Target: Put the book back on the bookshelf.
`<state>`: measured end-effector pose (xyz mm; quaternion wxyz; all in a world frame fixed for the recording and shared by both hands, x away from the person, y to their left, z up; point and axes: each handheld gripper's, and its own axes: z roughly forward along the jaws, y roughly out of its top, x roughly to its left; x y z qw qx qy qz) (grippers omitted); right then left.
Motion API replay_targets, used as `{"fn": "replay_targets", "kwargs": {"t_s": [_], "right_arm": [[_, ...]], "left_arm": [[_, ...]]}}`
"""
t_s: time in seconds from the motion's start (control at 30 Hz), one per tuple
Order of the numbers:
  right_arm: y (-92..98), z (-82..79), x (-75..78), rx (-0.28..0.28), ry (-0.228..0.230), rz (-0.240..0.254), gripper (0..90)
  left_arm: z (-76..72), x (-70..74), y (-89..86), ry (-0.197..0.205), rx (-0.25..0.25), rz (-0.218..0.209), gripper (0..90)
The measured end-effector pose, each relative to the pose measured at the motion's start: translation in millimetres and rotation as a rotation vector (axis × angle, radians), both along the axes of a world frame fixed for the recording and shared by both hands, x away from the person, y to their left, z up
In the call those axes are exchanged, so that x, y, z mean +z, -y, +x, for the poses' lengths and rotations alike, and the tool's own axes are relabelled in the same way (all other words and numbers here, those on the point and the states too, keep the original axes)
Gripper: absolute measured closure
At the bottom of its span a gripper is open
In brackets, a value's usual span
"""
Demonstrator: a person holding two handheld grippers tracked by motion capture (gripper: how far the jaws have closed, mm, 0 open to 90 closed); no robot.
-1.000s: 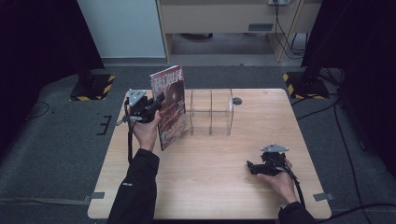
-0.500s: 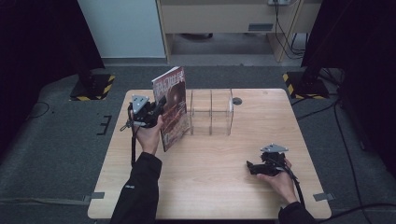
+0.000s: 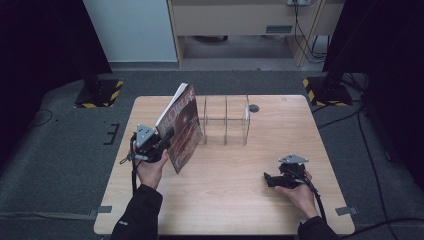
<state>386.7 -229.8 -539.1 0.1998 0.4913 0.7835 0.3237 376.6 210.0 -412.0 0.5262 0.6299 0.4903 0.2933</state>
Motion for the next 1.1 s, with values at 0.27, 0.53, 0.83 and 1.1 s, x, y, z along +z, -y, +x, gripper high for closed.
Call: {"fn": "replay_targets", "kwargs": {"t_s": [0.27,0.53,0.83,1.1], "right_arm": [[-0.9,0.1,-0.3,-0.008,0.003,0.004,1.8],[-0.9,0.0,-0.3,-0.007,0.002,0.005,1.8],[-0.8,0.1,-0.2,-0.005,0.000,0.005,1.8],[-0.9,0.0,-0.2,-0.005,0.000,0.005,1.8]], "left_arm": [[-4.1,-0.6,-2.2,0.026,-0.025,-0.013,78.1],[15.3,29.9,-6.4,0.021,-0.025,-0.052,67.5],[19.2,34.0,-1.1,-0.006,0.039,-0.072,83.5],[30.3,42.2,9.1,0.047,0.078,-0.076,83.8]]}}
